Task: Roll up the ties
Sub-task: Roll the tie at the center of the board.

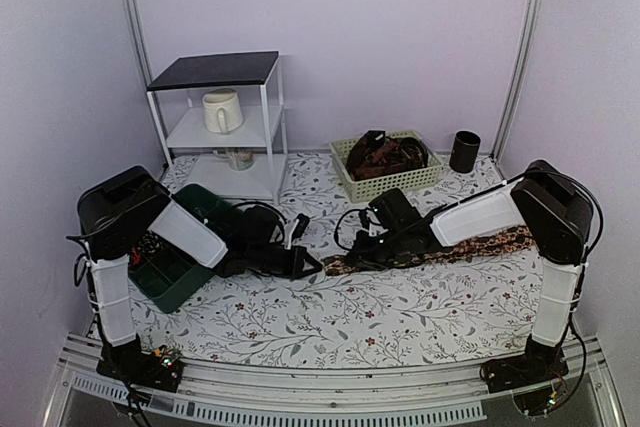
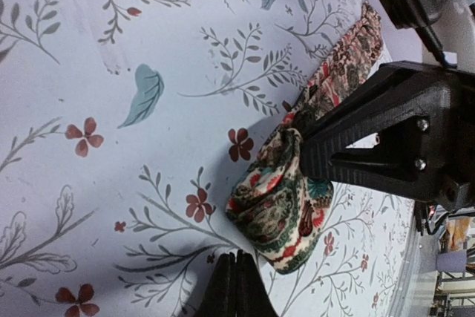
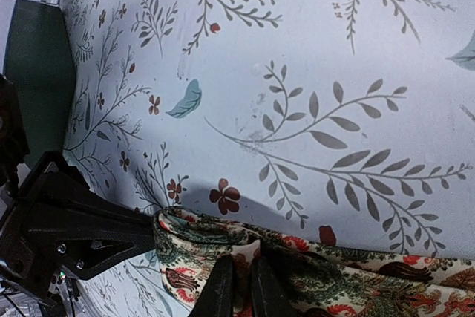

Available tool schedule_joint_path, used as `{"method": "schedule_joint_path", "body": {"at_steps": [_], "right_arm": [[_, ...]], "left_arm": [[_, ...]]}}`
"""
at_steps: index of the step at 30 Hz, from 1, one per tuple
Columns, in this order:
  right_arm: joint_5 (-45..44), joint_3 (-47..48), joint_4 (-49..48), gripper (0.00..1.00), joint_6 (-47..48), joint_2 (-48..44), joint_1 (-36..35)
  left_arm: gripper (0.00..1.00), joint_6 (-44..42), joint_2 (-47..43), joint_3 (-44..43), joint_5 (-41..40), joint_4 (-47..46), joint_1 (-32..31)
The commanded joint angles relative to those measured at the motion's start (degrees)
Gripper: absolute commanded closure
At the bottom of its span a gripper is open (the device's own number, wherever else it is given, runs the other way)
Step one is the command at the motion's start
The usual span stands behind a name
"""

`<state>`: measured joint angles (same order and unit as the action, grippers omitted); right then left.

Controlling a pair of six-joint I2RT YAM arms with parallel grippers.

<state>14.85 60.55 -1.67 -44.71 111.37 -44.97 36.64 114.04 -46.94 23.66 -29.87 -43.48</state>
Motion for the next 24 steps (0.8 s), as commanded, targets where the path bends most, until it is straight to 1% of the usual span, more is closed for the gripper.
{"method": "schedule_joint_path", "body": {"at_steps": [1,5,11,15,21,24], "right_arm": [[-0.68,-1.42,-0.05,0.89,0.53,0.82,0.1],[-0.86,-1.41,-0.21,0.89,0.24,0.83,0.07],[-0.96,-1.63,-0.2,0.89,0.09,0.96,0.07],[-1.14,-2.26,-0.4,0.89,0.06,0.69,0.23],[-1.64,-2.8,-0.51,0.89,-0.11,0.43,0.29],[-1.52,-2.94,-0.8,0.89,-0.5,0.68,0.41]], "left_arm": [[1.0,0.09,0.56,0.79,-2.55,4.82,-0.16],[1.0,-0.03,0.94,0.69,-2.09,4.46,-0.37],[1.0,1.39,4.74,-2.1,0.77,2.46,-0.86],[1.0,2.6,5.38,-2.81,-1.22,5.95,-0.82],[1.0,3.59,2.81,-0.62,-4.53,8.56,-0.96],[1.0,4.62,2.71,-1.12,-5.05,12.84,-0.92]]}}
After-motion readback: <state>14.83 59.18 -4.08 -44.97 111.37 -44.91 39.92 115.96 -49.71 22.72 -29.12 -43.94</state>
